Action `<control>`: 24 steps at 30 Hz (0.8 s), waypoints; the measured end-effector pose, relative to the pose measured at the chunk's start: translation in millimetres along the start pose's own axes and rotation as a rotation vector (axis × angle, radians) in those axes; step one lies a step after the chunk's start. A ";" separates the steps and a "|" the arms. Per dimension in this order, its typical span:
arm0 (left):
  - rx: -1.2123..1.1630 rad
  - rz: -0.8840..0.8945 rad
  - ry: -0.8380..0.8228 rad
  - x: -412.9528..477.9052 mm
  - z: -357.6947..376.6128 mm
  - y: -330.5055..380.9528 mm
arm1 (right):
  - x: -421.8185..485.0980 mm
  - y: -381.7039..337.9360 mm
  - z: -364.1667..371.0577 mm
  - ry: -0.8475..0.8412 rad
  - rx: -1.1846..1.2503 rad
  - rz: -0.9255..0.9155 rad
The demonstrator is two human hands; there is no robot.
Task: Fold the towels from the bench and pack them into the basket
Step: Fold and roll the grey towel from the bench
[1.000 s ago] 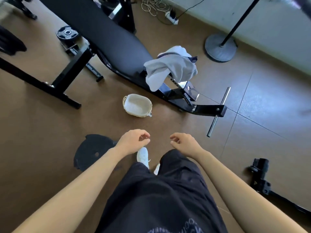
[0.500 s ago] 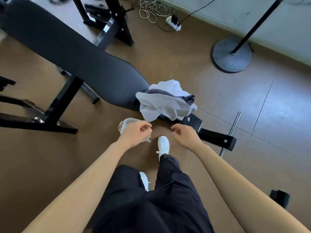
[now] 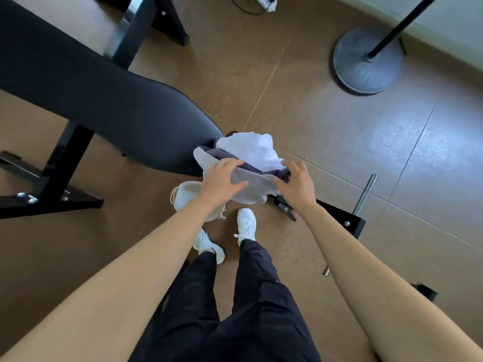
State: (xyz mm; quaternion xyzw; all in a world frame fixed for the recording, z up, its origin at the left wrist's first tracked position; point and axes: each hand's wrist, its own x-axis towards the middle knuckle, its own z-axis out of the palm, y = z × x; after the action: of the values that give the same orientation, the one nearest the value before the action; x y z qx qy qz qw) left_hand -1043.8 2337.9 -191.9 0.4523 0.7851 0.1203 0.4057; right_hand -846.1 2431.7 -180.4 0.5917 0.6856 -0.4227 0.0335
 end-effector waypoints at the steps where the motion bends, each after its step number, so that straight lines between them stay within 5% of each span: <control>1: 0.037 0.009 -0.011 3.3 2.7 -1.8 | 4.9 -1.4 2.7 -0.008 -0.030 -0.009; 5: 0.168 0.032 0.070 10.6 -0.1 -11.6 | 15.4 -5.9 11.5 -0.030 -0.113 -0.059; 10: 0.151 0.145 -0.068 1.3 -23.5 -20.3 | 12.7 -13.5 10.9 -0.064 -0.125 -0.056; 15: -0.058 0.081 -0.210 -40.7 -56.7 -16.6 | 2.3 -14.2 4.1 -0.147 -0.060 -0.019; 21: -0.398 -0.020 -0.114 -94.3 -100.6 1.1 | -34.1 -42.9 -10.5 -0.149 0.099 -0.129; 24: -0.465 -0.014 -0.068 -116.4 -119.6 4.8 | -62.4 -76.6 -5.9 -0.296 0.164 -0.257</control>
State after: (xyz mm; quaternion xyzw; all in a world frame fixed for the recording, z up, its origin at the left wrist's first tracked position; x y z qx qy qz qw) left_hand -1099.6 2267.9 -51.0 0.3450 0.7251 0.2798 0.5262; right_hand -889.1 2390.8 -101.2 0.4317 0.7064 -0.5601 0.0312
